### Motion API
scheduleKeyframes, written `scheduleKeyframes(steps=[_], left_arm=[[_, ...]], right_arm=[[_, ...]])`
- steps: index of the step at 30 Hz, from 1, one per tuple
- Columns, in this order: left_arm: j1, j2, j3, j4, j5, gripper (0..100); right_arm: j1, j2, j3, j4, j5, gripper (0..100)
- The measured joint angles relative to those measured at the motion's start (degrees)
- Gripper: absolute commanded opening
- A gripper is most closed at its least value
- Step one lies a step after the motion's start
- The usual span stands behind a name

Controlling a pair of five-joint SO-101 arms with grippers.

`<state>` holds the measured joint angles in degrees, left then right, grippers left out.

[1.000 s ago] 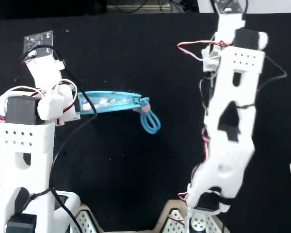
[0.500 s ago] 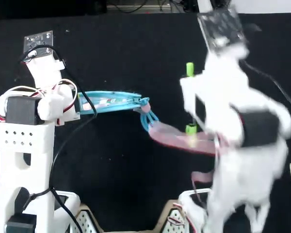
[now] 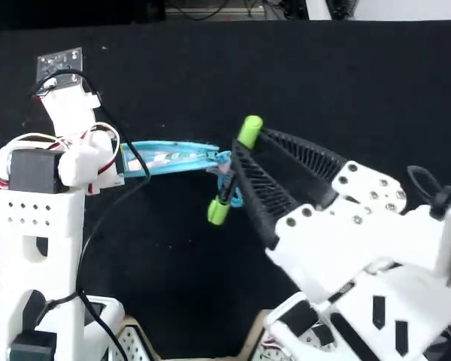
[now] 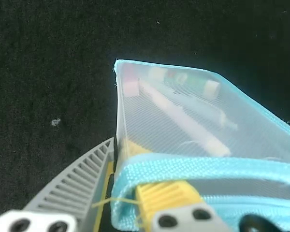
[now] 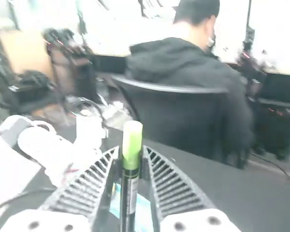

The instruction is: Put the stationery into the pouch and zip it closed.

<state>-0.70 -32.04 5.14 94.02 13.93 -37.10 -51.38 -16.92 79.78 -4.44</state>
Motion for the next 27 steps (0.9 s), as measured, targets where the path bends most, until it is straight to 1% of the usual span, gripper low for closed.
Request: scheduleKeyframes(steps=[4,10,14,18,27], left_arm=[[0.0,0.0,0.0,0.0,0.0,3],[0.0,0.0,0.0,0.0,0.0,3],[0.0,0.0,0.0,0.0,0.0,3],[0.0,0.0,0.26,0.0,0.0,3],[0.0,-0.09,0.79,0.0,0.0,3]], right_arm=[[-2.73,-0.18,6.51,-7.74,-0.09,1.1],[-2.9,0.7,21.19,-23.74,-0.09,1.1],[-2.9,0.7,27.6,-32.44,-0.09,1.1],[-2.9,0.62,31.47,-37.63,-0.09,1.1],[-2.9,0.62,42.64,-44.75,-0.09,1.1]])
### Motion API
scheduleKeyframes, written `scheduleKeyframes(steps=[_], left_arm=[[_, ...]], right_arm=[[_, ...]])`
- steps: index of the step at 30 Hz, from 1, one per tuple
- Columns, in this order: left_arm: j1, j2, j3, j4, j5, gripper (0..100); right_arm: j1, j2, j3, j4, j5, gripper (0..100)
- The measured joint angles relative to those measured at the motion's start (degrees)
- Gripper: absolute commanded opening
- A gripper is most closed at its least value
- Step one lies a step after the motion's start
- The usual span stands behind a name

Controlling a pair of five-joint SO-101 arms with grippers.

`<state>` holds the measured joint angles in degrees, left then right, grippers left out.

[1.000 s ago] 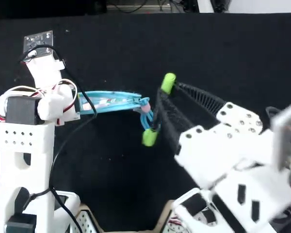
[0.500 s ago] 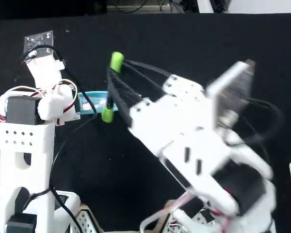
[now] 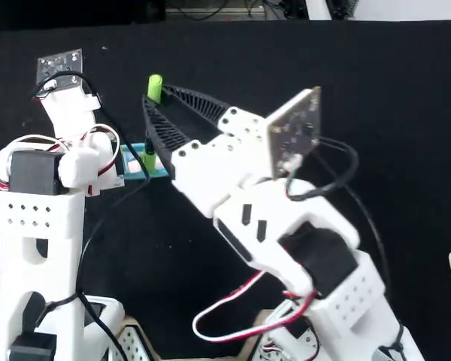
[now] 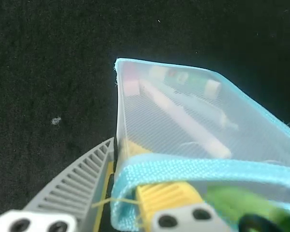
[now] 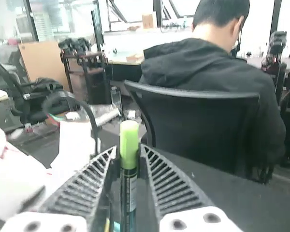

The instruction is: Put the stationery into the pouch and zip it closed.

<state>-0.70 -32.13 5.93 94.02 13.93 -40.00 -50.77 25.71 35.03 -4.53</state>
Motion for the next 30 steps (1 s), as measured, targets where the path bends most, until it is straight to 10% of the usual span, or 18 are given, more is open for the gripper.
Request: scheduleKeyframes(steps=[25,30], left_arm=[[0.0,0.0,0.0,0.0,0.0,3],[0.0,0.0,0.0,0.0,-0.09,3]], right_arm=[[-2.9,-19.96,32.35,0.7,14.51,1.6],[-3.43,-15.12,31.21,-0.7,14.42,15.2]])
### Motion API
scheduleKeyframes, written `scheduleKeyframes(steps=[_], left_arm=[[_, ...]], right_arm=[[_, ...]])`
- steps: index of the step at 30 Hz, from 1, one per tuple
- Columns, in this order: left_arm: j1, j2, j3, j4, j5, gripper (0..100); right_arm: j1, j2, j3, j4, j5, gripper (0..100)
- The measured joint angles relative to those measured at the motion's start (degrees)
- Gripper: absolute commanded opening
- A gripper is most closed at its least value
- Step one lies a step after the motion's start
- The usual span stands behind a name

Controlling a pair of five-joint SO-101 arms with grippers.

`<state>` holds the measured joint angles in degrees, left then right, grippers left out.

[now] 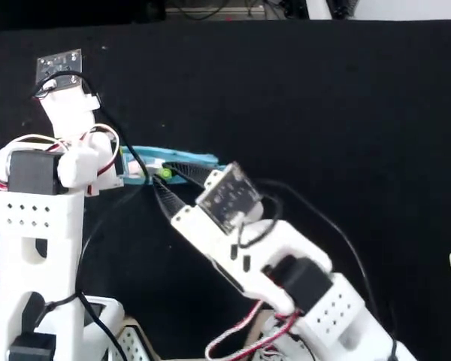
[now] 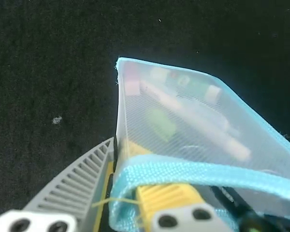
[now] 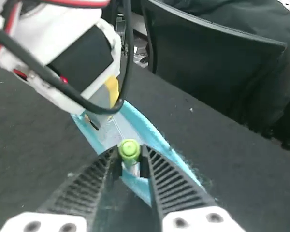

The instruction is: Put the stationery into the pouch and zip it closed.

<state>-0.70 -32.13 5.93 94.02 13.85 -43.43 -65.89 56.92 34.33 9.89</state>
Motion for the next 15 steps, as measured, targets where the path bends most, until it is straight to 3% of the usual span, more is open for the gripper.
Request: scheduleKeyframes(steps=[4,15], left_arm=[[0.0,0.0,0.0,0.0,0.0,3],[0.0,0.0,0.0,0.0,0.0,3]], right_arm=[[-0.53,4.31,-4.84,4.57,0.0,23.2],[0.7,-2.11,-30.24,30.15,0.09,23.7]])
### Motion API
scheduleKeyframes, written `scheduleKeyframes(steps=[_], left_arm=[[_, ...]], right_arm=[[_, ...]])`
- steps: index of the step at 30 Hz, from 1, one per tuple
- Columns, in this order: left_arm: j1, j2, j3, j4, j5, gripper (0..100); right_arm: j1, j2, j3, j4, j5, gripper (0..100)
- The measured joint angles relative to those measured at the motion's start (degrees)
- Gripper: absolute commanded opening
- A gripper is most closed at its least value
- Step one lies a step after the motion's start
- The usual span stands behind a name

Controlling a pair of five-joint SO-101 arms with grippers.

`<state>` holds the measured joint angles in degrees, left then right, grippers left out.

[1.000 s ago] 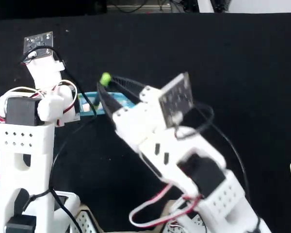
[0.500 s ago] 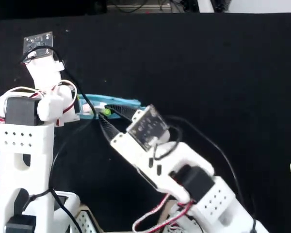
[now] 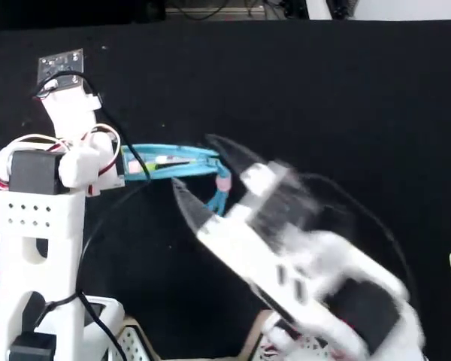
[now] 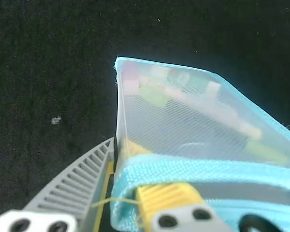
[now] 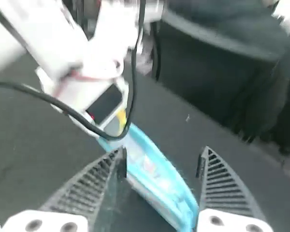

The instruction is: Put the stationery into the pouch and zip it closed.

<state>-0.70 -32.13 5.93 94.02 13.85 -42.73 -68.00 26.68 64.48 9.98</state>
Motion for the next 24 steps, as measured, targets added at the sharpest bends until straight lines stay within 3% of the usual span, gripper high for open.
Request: scheduleKeyframes(steps=[4,10,16,24], left_arm=[[0.0,0.0,0.0,0.0,0.0,3],[-1.85,0.0,0.09,-0.26,0.0,3],[-7.38,0.44,0.26,-2.55,-5.71,3],[-8.88,0.44,0.62,-2.64,-12.13,3]], right_arm=[[6.95,-2.73,0.09,6.15,0.0,24.0],[15.74,-2.73,15.38,5.63,0.09,24.0],[15.38,-7.82,33.49,-5.1,0.09,23.9],[6.15,-25.85,59.43,-25.93,0.09,23.7]])
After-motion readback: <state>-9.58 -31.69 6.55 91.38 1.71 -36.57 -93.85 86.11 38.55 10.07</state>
